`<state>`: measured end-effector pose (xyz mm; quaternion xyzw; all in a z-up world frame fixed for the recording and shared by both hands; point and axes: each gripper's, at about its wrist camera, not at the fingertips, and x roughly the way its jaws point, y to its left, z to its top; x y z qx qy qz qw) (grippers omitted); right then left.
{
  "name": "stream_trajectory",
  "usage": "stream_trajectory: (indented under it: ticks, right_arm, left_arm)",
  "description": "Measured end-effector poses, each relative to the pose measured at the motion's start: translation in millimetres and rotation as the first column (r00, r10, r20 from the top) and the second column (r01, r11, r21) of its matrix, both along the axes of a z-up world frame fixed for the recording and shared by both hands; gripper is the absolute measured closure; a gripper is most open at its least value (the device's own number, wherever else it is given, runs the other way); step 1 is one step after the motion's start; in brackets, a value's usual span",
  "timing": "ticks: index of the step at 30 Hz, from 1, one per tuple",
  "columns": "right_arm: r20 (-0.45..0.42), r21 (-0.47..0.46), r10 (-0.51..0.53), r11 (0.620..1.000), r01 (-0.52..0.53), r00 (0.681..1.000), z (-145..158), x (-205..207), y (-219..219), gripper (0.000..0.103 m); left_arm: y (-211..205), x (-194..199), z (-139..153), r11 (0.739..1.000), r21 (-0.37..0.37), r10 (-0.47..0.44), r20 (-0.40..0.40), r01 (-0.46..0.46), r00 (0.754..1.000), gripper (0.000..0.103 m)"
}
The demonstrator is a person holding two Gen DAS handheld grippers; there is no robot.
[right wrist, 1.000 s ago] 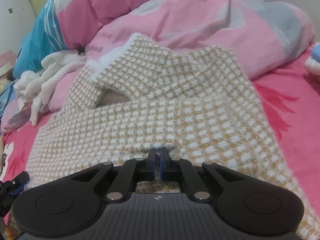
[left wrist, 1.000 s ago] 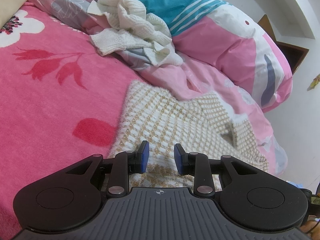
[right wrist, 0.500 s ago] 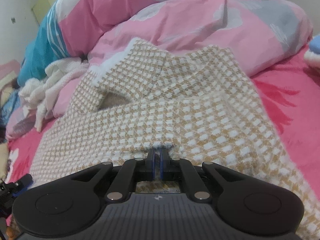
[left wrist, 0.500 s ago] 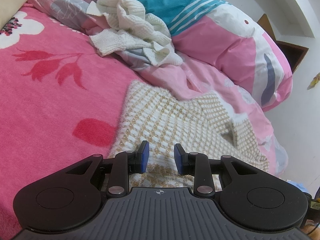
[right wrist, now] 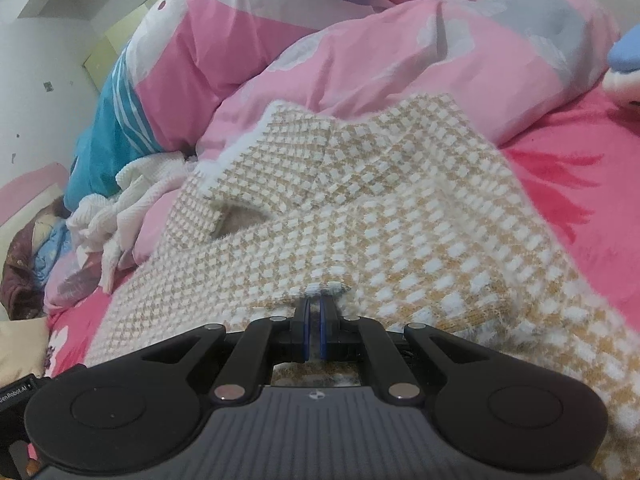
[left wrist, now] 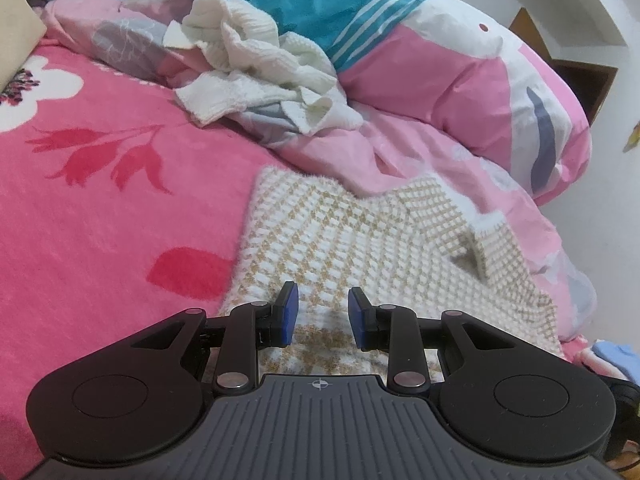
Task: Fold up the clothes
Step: 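Carry the held coat edge with the right gripper toward the collar, then open the right gripper, releasing the coat edge, and lift both grippers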
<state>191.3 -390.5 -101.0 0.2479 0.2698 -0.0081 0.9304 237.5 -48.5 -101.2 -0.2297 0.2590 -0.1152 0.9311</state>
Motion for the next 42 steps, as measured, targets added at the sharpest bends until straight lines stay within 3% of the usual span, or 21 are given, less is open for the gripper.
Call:
stream_trajectory:
  ticks: [4, 9, 16, 19, 22, 25, 27, 33, 37, 42]
  right_arm:
    - [0.01, 0.014, 0.013, 1.0, -0.013, 1.0, -0.4, -1.4, -1.6, 0.096]
    - [0.03, 0.022, 0.052, 0.998, -0.052, 0.998, 1.2, -3.7, -0.3, 0.081]
    - [0.006, -0.051, 0.048, 0.998, -0.048, 0.999, 22.9, -3.8, 5.0, 0.077]
    - [0.028, -0.165, 0.019, 0.986, -0.014, 0.999, 44.5, -2.0, 6.6, 0.077]
    - [0.014, -0.311, 0.012, 0.95, -0.007, 1.0, 54.1, 11.6, 8.0, 0.077]
    - [-0.076, -0.408, -0.017, 0.913, -0.016, 0.997, 34.0, 33.3, 2.9, 0.077]
    - [-0.074, -0.382, -0.008, 0.924, -0.021, 0.997, 19.7, 36.0, -5.8, 0.077]
    - [-0.02, -0.325, -0.022, 0.945, 0.015, 1.0, 37.5, 28.8, -18.8, 0.077]
    - [-0.073, -0.27, -0.039, 0.963, 0.018, 0.997, 13.3, 42.9, -37.1, 0.079]
    - [-0.034, -0.102, -0.093, 0.991, 0.089, 0.995, 51.8, 7.1, -68.0, 0.078]
  left_arm:
    - [-7.2, -2.5, 8.1, 0.998, 0.055, 0.012, -0.008, -0.012, 1.0, 0.074]
    - [-18.3, -3.3, 29.0, 0.994, 0.105, 0.017, -0.036, -0.014, 0.999, 0.053]
    - [-31.6, 53.9, 45.8, 0.99, 0.141, -0.002, -0.15, 0.023, 0.989, 0.05]
    - [-48.0, 82.0, 45.5, 0.972, 0.22, -0.041, -0.186, 0.082, 0.982, 0.051]
    - [-65.9, 106.4, 35.3, 0.945, 0.288, -0.091, -0.227, 0.156, 0.97, 0.052]
    - [-70.9, 120.5, 21.1, 0.929, 0.331, -0.088, -0.228, 0.163, 0.97, 0.051]
    - [-65.6, 122.5, 21.2, 0.936, 0.312, -0.097, -0.224, 0.165, 0.97, 0.052]
    - [-43.1, 125.2, 37.7, 0.961, 0.254, -0.067, -0.172, 0.11, 0.983, 0.052]
    - [-25.7, 127.8, 38.8, 0.985, 0.151, -0.052, -0.206, 0.084, 0.977, 0.052]
    - [-3.6, 125.9, 44.4, 0.998, 0.02, -0.05, -0.252, 0.057, 0.966, 0.051]
